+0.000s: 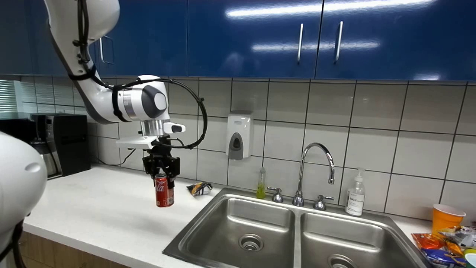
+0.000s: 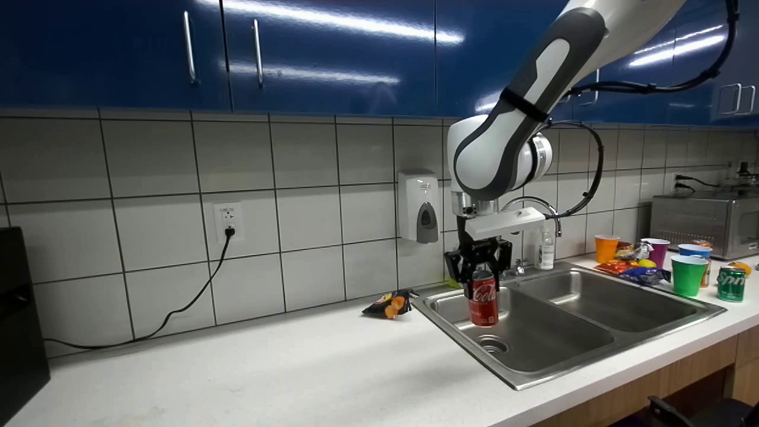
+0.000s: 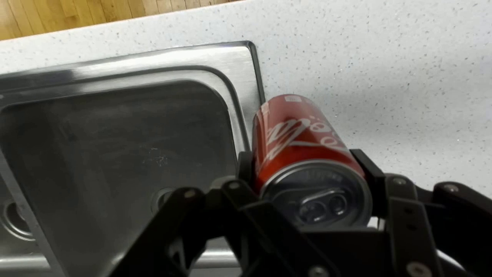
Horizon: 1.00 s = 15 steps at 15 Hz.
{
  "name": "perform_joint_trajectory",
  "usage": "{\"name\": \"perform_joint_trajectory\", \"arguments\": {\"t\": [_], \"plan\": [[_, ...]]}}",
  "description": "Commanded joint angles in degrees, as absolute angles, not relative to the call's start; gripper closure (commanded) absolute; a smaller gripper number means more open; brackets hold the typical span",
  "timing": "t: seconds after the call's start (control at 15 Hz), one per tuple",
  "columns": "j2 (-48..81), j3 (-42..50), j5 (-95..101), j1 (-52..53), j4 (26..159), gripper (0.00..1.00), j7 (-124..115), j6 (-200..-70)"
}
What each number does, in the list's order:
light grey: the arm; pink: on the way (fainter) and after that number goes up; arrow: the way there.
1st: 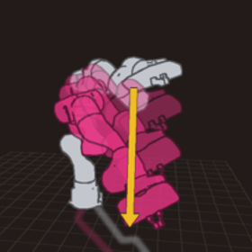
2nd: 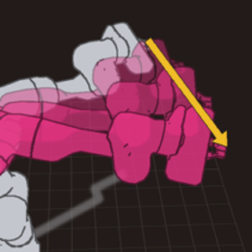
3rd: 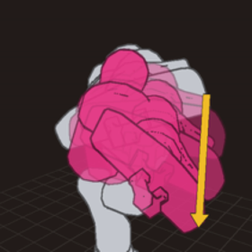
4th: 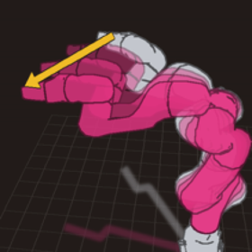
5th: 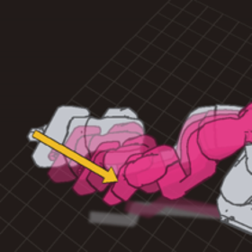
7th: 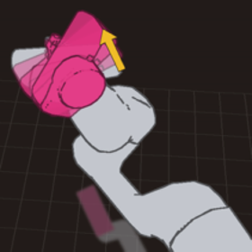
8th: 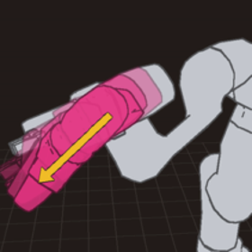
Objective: Put the red can inside the left sink
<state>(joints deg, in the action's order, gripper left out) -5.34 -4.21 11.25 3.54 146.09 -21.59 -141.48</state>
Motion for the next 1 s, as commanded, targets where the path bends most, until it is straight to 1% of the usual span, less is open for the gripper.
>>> {"name": "perform_joint_trajectory", "arguments": {"t": [0.0, 0.93], "plan": [[-7.0, -4.1, 13.5, 1.9, 147.1, 0.62, -24.3, -140.5], [-6.3, -0.2, 19.0, -3.0, 150.1, 0.62, -26.9, -141.5]]}}
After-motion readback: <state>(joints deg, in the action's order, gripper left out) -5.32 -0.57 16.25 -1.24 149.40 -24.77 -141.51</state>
